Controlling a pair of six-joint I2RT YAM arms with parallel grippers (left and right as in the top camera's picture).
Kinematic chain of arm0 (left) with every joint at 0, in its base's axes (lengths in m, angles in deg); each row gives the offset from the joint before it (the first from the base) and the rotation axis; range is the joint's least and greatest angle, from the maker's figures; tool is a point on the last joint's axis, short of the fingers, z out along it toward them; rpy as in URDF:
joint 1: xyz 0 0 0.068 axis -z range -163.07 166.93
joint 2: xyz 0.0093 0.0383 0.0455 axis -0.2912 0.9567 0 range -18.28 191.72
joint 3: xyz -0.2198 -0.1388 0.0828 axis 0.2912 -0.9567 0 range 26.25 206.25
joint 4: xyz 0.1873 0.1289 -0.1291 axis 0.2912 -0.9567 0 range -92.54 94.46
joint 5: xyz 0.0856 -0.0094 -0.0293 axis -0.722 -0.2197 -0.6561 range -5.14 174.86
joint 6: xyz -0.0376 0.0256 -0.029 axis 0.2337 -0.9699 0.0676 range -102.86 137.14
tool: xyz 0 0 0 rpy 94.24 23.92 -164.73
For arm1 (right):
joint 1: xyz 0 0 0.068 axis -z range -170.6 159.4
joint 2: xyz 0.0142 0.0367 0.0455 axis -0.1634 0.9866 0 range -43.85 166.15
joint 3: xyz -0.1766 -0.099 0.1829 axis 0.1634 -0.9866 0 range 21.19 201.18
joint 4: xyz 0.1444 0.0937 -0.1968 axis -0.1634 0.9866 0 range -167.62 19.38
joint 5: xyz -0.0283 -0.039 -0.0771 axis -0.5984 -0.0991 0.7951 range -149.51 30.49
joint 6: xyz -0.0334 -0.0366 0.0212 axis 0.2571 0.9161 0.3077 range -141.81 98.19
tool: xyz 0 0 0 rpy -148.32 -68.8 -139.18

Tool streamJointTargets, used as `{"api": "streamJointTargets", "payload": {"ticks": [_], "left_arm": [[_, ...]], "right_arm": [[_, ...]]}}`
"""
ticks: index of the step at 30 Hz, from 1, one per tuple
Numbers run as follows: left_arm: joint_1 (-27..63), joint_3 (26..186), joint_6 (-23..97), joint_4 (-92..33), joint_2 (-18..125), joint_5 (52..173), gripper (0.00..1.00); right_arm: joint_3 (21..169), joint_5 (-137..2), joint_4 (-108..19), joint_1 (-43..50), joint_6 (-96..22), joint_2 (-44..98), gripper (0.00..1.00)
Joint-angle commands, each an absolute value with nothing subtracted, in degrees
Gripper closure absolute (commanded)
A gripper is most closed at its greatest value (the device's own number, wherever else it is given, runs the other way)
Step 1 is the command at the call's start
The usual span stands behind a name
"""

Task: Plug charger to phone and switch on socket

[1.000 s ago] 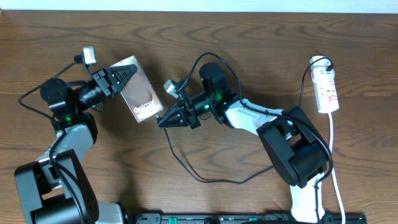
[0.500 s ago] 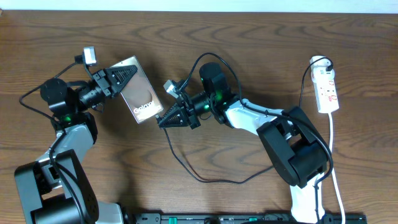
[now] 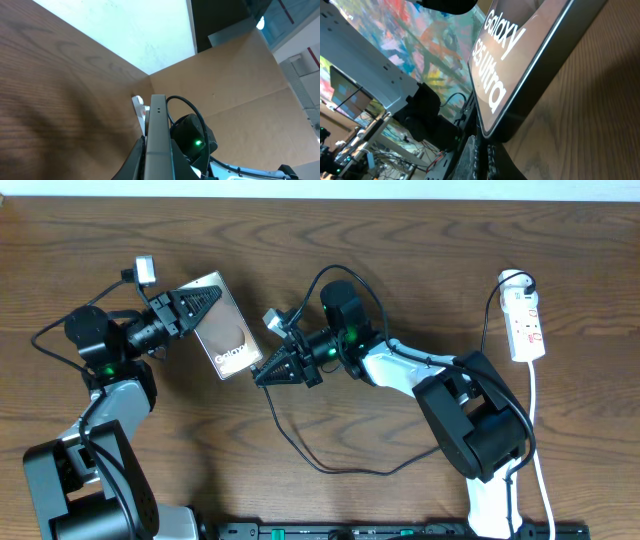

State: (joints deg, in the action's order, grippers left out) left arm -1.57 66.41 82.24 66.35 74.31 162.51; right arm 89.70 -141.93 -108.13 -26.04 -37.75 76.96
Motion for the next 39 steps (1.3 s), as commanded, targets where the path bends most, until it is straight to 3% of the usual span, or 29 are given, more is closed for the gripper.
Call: {"api": "streamJointTargets", "payload": {"ticks": [1, 39], "left_arm": [[-0.37, 67.33, 81.91, 66.85, 74.16, 162.59, 0.92], [1.66, 67.33, 81.21, 66.85, 74.16, 161.0, 0.93]], "right_arm": [[89.74, -142.17, -108.06, -25.95, -37.45, 77.33, 0.99], [89.74, -142.21, -108.02, -25.93, -37.67, 77.33, 0.99]]}}
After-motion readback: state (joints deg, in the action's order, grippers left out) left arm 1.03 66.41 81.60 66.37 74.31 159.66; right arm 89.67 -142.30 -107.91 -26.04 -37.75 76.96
